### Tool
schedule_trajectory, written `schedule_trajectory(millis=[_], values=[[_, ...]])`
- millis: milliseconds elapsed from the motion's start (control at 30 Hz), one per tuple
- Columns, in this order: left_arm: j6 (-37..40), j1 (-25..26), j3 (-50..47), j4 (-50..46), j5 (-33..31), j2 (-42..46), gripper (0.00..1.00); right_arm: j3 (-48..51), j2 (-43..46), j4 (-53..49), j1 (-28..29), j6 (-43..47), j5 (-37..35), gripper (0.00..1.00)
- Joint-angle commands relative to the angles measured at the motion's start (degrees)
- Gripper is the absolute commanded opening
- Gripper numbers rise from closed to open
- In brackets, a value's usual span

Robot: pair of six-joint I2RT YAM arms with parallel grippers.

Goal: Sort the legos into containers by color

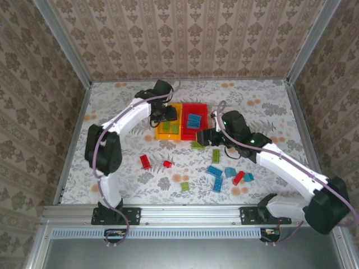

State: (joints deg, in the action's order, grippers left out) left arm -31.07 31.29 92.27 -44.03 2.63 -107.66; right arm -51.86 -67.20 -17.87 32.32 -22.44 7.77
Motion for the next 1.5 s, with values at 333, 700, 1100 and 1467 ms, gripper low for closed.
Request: schedule_trajectory(millis=[333, 700, 1100, 1467], values=[[16.7, 16.7, -22.5, 11.9, 16.8, 21.9, 0.60, 4.7, 8.1, -40.7, -8.1, -33.2, -16.8, 0.73], [19.1, 20.6, -21.4, 16.2, 18.2, 21.3, 0.61, 17.6, 7.8, -29.2, -21.4, -61.8, -7.9, 0.76], [18.5, 21.1, -21.3, 15.8, 18.0, 21.9, 0.61, 25.5, 7.8, -21.0, -25.9, -68.1, -3.0, 0.64], [15.7, 20.8, -21.7, 16.8, 14.2, 23.3, 0.60, 22.9, 9.3, -22.3, -26.2, -62.6, -7.1, 0.24]])
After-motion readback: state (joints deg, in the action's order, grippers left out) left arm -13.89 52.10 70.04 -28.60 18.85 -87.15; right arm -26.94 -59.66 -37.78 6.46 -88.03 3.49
